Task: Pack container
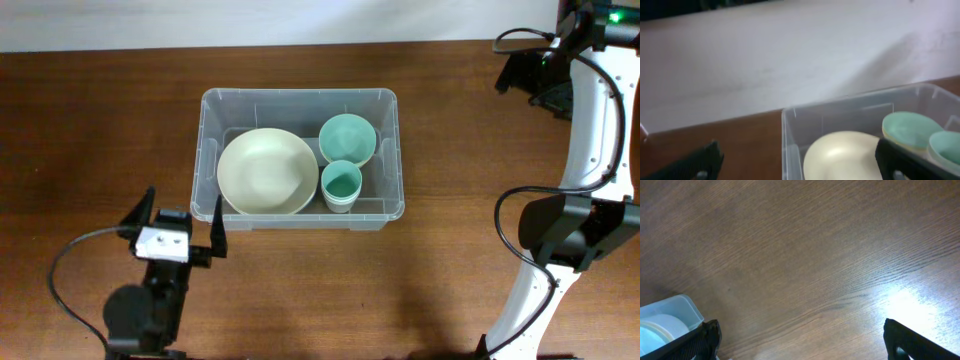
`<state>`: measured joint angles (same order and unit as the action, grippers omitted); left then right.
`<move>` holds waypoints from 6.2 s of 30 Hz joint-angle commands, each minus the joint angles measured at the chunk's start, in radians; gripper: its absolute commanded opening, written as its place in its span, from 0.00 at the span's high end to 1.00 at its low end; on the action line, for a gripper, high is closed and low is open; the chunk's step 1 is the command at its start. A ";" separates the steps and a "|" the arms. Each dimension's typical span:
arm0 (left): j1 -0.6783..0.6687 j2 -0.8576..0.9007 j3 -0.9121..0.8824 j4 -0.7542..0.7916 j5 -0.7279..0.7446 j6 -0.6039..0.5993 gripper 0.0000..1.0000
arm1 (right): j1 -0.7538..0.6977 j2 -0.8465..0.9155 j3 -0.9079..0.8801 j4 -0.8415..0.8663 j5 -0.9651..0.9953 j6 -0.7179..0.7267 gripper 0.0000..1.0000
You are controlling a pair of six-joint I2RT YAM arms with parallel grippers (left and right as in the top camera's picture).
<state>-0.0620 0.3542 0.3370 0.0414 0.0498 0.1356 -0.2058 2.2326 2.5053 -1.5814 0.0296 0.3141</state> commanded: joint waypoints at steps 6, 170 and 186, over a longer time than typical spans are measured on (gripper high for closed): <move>0.006 -0.215 -0.230 0.185 0.003 0.048 0.01 | 0.002 0.006 -0.003 0.001 0.015 0.008 0.01; 0.054 -0.343 -0.328 -0.118 0.007 0.061 0.00 | 0.186 -2.229 -2.500 1.656 -0.167 -0.440 0.01; 0.054 -0.343 -0.328 -0.118 0.007 0.061 0.00 | 0.186 -2.229 -2.500 1.516 -0.164 -0.440 0.01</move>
<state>-0.0132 0.0158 0.0139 -0.0750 0.0494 0.1833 -0.0135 0.0139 0.0120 -0.0605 -0.1471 -0.1310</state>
